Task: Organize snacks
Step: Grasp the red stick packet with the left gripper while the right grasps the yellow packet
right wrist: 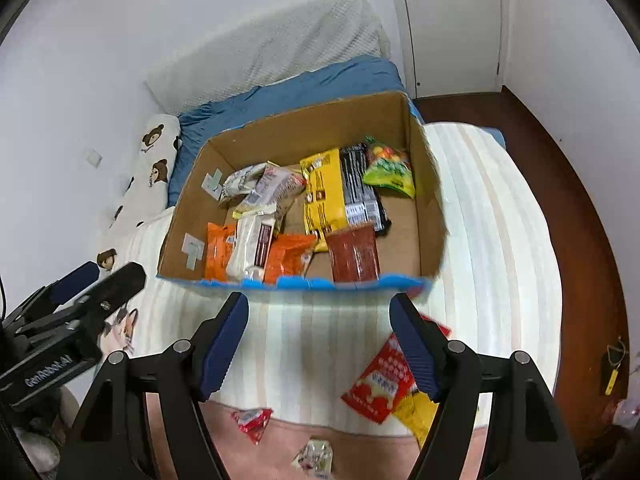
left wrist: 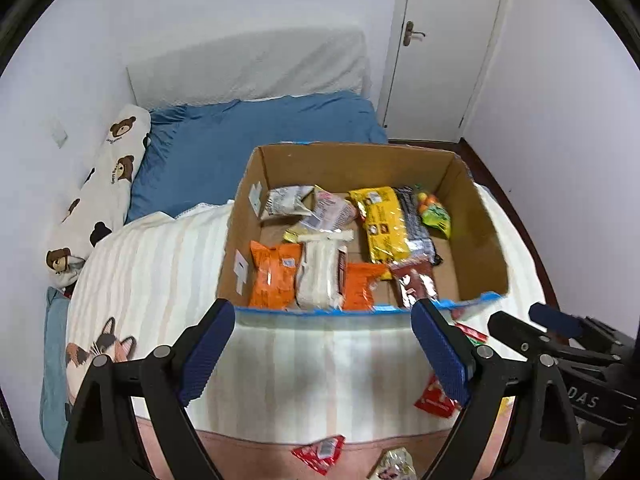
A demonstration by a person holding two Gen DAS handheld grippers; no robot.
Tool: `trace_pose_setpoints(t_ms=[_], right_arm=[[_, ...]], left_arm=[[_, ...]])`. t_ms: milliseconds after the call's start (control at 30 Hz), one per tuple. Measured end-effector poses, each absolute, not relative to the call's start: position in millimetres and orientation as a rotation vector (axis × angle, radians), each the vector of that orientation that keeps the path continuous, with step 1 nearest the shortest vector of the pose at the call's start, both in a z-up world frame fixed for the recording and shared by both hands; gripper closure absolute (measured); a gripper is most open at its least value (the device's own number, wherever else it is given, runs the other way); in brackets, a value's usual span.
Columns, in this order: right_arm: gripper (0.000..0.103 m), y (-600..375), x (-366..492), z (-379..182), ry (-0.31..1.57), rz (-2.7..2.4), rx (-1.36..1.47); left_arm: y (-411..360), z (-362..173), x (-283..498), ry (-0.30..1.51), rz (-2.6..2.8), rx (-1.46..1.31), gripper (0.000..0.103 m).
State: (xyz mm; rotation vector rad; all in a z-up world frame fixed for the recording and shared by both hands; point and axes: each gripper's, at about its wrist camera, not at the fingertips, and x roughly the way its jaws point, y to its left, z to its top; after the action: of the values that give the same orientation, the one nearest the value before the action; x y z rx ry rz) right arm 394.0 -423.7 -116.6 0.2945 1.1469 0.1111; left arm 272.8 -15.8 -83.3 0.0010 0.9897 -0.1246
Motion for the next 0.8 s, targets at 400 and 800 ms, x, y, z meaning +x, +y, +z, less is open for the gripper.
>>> trace_pose_setpoints(t_ms=[400,800], right_arm=[[0.024,-479,353,-225,1.425,0.012,0.236],[0.036,-521,331,-287,1.478,-0.099,0.314]], left_arm=[[-77,-178,250,1.197,-0.175,0.147,0.012],[-138,-244,248,1.341,-0.267,0.317,0.012]])
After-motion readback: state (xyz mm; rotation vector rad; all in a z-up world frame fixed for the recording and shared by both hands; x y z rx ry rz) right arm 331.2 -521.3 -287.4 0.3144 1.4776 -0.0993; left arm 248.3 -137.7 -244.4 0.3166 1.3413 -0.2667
